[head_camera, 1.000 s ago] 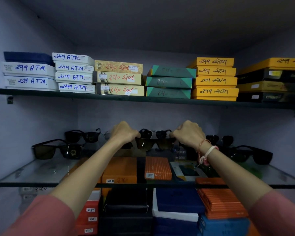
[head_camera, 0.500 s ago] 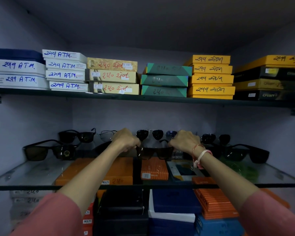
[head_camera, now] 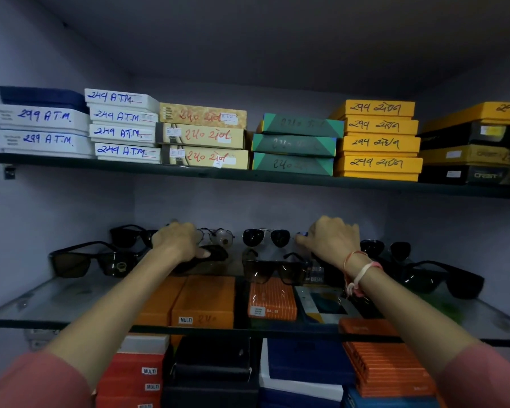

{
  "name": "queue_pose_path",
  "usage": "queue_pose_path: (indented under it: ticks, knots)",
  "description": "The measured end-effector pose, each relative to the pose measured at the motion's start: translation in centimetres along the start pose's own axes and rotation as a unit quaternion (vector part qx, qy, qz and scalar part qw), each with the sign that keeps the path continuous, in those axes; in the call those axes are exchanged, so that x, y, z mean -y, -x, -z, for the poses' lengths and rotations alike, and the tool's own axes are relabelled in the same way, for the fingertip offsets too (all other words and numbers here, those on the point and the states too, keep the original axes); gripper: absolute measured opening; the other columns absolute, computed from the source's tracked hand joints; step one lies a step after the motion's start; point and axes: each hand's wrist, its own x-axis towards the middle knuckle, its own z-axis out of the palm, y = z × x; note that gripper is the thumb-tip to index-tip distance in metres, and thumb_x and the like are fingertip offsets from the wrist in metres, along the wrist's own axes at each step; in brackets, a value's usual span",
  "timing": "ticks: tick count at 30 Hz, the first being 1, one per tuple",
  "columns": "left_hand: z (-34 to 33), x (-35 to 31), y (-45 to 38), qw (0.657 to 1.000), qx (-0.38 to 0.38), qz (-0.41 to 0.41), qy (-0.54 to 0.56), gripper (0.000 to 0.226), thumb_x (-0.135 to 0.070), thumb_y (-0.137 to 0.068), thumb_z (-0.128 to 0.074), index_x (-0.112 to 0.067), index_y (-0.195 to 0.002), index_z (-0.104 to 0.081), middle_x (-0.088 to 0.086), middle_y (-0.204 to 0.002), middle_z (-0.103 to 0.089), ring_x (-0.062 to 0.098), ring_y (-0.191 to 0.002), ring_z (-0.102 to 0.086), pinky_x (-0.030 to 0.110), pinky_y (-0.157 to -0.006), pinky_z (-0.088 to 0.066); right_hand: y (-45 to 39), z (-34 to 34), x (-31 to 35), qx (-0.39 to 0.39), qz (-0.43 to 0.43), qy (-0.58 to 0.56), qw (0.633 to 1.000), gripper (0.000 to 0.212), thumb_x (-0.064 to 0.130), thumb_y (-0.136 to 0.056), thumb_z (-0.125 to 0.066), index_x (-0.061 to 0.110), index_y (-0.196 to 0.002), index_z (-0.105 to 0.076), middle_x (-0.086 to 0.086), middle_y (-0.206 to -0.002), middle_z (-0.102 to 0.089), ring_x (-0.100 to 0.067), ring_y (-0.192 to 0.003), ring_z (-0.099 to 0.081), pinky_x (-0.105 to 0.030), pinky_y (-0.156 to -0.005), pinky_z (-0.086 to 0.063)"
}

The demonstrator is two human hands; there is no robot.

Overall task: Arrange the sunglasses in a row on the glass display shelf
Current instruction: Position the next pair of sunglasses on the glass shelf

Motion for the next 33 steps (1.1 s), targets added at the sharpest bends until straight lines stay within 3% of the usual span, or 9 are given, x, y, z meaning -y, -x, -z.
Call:
queue_pose_path:
  ticks: [2, 10, 15, 17, 23, 27, 29, 31, 33]
  knots:
    - [-0.5, 0.7, 0.0, 1.0, 0.024, -0.005, 0.013, 0.048, -0.044, -0.082, -0.07, -0.011, -0.116, -0.065, 0.01, -0.119, -0.065, 0.029, -0.108, -0.063, 0.039, -0.09, -0.052, 0.2, 0.0, 0.8, -0.012, 0.013, -0.027, 0.999, 0.044, 0.054, -0.083, -0.056, 0.015, -0.063, -0.061, -0.003, -0.07, -0.064, -0.027, -0.075, -0.062, -0.042, -0.093, -0.04]
    - [-0.4, 3.1, 1.5, 0.994, -0.018, -0.032, 0.102, 0.028, -0.035, -0.076, -0.078, -0.018, -0.099, -0.075, 0.0, -0.102, -0.071, 0.022, -0.096, -0.066, 0.034, -0.077, -0.052, 2.7, -0.2, 5.3, -0.028, 0.072, -0.133, 0.988, 0.029, 0.038, -0.083, -0.061, 0.013, -0.075, -0.074, -0.01, -0.081, -0.074, -0.032, -0.082, -0.068, -0.038, -0.077, -0.055]
    - [0.7, 5.2, 3.6, 0.974, -0.099, -0.119, 0.162, 0.02, -0.03, -0.07, -0.083, -0.023, -0.079, -0.067, -0.004, -0.08, -0.068, 0.017, -0.081, -0.067, 0.033, -0.07, -0.054, 3.5, 0.3, 8.7, -0.001, 0.103, -0.236, 0.966, 0.025, 0.031, -0.089, -0.063, 0.011, -0.092, -0.078, -0.009, -0.09, -0.077, -0.025, -0.084, -0.071, -0.035, -0.075, -0.058]
    - [1.1, 5.8, 4.4, 0.964, -0.132, -0.172, 0.155, 0.021, -0.032, -0.069, -0.084, -0.022, -0.08, -0.069, -0.005, -0.08, -0.069, 0.016, -0.079, -0.066, 0.035, -0.07, -0.056, 3.9, 0.6, 10.0, 0.05, 0.107, -0.268, 0.956, 0.028, 0.032, -0.09, -0.063, 0.009, -0.099, -0.078, -0.007, -0.094, -0.077, -0.023, -0.085, -0.072, -0.026, -0.069, -0.058]
    - [2.0, 6.6, 6.0, 0.929, -0.183, -0.276, 0.163, 0.025, -0.033, -0.065, -0.085, -0.021, -0.083, -0.073, -0.008, -0.075, -0.06, 0.012, -0.08, -0.055, 0.031, -0.07, -0.048, 5.4, 1.4, 11.6, 0.13, 0.115, -0.291, 0.941, 0.023, 0.026, -0.08, -0.075, 0.007, -0.092, -0.079, 0.006, -0.072, -0.07, 0.006, -0.047, -0.063, -0.006, -0.047, -0.046]
    - [1.9, 7.6, 5.8, 0.914, -0.149, -0.308, 0.219, 0.027, -0.04, -0.068, -0.081, -0.019, -0.082, -0.074, -0.008, -0.08, -0.064, -0.002, -0.069, -0.047, 0.024, -0.061, -0.036, 5.4, 1.9, 12.0, 0.077, 0.167, -0.189, 0.965, 0.022, 0.03, -0.079, -0.076, 0.012, -0.091, -0.08, 0.002, -0.077, -0.075, -0.014, -0.067, -0.069, -0.02, -0.064, -0.055]
    - [2.3, 8.0, 5.6, 0.9, -0.15, -0.27, 0.307, 0.032, -0.049, -0.075, -0.073, -0.019, -0.088, -0.073, -0.004, -0.091, -0.063, 0.002, -0.078, -0.051, 0.024, -0.066, -0.038, 5.3, 2.0, 12.2, 0.032, 0.189, -0.148, 0.97, 0.024, 0.031, -0.082, -0.072, 0.013, -0.096, -0.08, -0.004, -0.087, -0.078, -0.015, -0.076, -0.07, -0.025, -0.072, -0.056]
    - [2.8, 8.3, 4.8, 0.918, -0.158, -0.201, 0.304, 0.038, -0.051, -0.082, -0.065, -0.018, -0.099, -0.07, 0.001, -0.104, -0.058, 0.014, -0.094, -0.057, 0.027, -0.077, -0.044, 5.3, 2.2, 12.1, 0.008, 0.2, -0.153, 0.968, 0.024, 0.031, -0.084, -0.07, 0.013, -0.097, -0.079, -0.005, -0.092, -0.078, -0.017, -0.082, -0.071, -0.028, -0.078, -0.059]
    - [3.0, 8.7, 4.0, 0.949, -0.117, -0.156, 0.247, 0.035, -0.045, -0.084, -0.066, -0.015, -0.101, -0.072, 0.006, -0.108, -0.064, 0.019, -0.097, -0.062, 0.028, -0.077, -0.047, 5.1, 2.3, 11.9, -0.001, 0.207, -0.147, 0.967, 0.024, 0.032, -0.084, -0.07, 0.014, -0.097, -0.079, -0.005, -0.094, -0.077, -0.017, -0.085, -0.071, -0.03, -0.082, -0.059]
